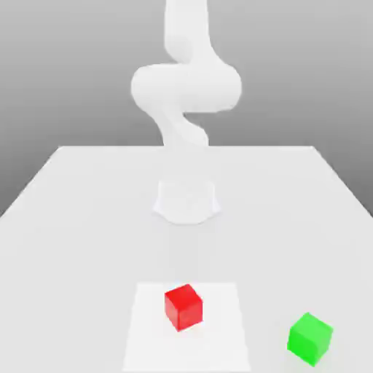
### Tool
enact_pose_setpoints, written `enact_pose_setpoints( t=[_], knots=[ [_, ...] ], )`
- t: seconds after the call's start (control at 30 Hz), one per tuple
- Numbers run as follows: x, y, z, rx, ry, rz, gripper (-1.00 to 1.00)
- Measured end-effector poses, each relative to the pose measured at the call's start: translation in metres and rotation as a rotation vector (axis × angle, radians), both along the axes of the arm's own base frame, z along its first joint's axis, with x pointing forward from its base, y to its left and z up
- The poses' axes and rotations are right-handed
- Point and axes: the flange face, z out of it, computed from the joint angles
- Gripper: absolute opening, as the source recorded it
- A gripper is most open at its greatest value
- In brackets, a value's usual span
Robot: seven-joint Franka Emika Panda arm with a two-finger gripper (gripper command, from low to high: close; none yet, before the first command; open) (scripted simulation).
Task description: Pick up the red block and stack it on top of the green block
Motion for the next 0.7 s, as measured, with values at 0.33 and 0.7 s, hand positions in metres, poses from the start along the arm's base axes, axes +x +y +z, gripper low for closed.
enact_pose_setpoints(
  t=[0.33,0.7],
  knots=[
    [0.068,-0.005,-0.224,0.215,0.329,-0.394,0.00],
    [0.017,-0.007,-0.446,0.343,0.641,-0.868,0.00]
  ],
)
